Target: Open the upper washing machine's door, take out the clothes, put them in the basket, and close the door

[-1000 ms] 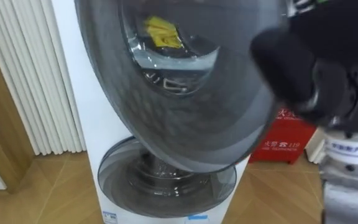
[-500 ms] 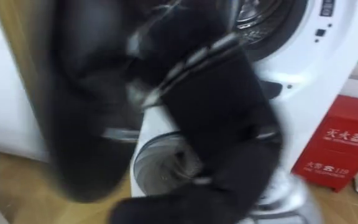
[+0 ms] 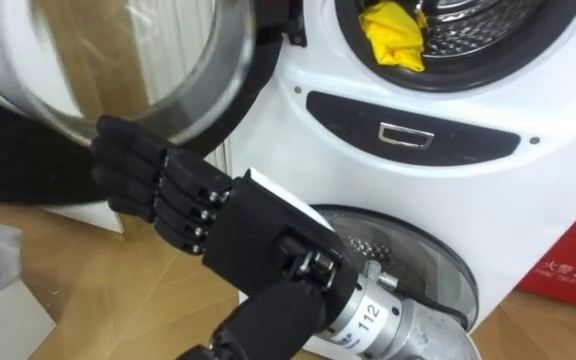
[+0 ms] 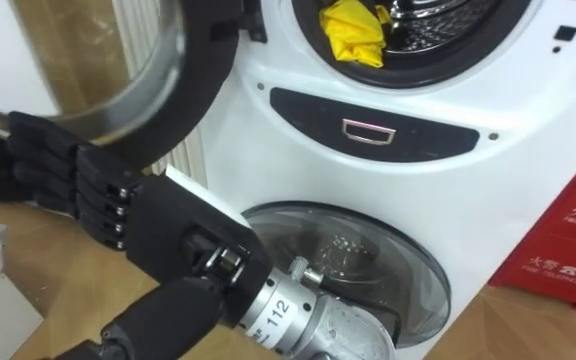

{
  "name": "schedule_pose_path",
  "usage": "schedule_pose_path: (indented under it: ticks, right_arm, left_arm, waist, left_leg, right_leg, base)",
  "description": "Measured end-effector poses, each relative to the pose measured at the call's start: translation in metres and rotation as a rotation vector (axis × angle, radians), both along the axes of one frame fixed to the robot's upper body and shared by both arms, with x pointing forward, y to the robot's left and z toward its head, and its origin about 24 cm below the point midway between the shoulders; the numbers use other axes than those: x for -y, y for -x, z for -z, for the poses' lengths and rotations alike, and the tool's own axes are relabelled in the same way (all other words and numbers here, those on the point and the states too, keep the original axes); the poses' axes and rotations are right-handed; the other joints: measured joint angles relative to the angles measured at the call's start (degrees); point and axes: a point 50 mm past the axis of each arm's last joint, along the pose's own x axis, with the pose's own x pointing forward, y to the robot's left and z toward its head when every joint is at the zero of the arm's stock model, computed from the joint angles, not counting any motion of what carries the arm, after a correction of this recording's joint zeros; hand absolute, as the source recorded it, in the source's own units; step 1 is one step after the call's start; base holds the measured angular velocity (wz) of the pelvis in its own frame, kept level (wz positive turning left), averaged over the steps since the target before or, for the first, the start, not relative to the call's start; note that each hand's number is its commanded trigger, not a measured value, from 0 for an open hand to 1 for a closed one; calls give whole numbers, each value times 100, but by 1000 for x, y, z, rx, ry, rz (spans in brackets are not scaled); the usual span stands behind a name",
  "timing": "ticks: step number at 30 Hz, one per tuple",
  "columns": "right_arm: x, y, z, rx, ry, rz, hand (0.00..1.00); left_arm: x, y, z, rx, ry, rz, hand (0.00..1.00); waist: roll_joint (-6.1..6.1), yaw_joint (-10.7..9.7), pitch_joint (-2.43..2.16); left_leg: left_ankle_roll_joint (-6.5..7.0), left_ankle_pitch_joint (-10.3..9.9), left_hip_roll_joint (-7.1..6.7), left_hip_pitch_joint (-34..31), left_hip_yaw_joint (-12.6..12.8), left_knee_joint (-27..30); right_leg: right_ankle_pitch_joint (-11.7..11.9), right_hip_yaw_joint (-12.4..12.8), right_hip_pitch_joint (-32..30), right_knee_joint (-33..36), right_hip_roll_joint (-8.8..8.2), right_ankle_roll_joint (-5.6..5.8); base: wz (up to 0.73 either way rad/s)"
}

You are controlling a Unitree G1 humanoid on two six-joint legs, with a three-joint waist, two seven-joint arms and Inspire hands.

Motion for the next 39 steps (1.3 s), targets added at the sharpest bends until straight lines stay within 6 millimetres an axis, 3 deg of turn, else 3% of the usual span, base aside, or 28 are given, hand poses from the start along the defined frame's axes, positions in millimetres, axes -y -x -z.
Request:
schedule_pose_path:
  ticks: [16,31,39]
  right_arm:
    - [17,-1,13,-21,70,73,0]
    - [41,-10,18,-27,132,252,0]
    - [59,-12,24,-68,132,372,0]
  left_arm:
    - [-2,1,0,12,1,-17,0]
    - [-3,2,-1,18,2,-31,0]
    - [-3,7,-1,15,4,-35,0]
  waist:
    - [-12,-72,6]
    - [13,-490,17]
    - [83,-553,-4]
  left_leg:
    - [7,-3,-13,-4,33,-31]
    - [8,-4,-16,-7,78,27]
    - [9,-5,-10,-1,145,25]
  right_leg:
    - [-26,56,15,-5,6,15]
    - [-29,70,-4,-8,-5,18]
    - [-29,72,-18,-7,-3,17]
  base:
    - [0]
    - [-1]
    - [-1]
